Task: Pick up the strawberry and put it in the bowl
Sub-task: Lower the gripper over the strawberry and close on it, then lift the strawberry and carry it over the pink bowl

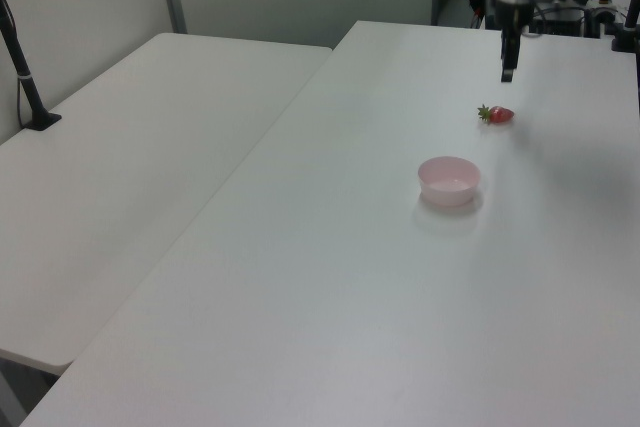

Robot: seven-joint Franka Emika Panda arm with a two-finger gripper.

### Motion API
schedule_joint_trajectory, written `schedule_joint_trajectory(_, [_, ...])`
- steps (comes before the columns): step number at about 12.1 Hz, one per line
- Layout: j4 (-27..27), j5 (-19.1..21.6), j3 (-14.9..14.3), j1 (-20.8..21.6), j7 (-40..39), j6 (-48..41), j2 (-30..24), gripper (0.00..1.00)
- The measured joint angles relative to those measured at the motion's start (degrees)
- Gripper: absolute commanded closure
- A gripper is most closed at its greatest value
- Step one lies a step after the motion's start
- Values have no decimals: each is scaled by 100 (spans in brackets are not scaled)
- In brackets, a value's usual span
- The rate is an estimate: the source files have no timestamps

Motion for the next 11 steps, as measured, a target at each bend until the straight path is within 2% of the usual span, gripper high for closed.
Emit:
schedule_joint_trajectory(3, [-214, -6, 2, -107, -29, 757, 608, 0])
schedule_joint_trajectory(4, [-214, -6, 5, -106, -29, 974, 819, 6])
schedule_joint_trajectory(5, [-212, -6, 7, -106, -29, 1080, 957, 17])
schedule_joint_trajectory(7, [-203, -6, 12, -106, -31, 1094, 1085, 54])
schedule_joint_trajectory(8, [-189, -6, 18, -105, -32, 1094, 1083, 58])
schedule_joint_trajectory(11, [-154, -6, 43, -98, 3, 1094, 1072, 58])
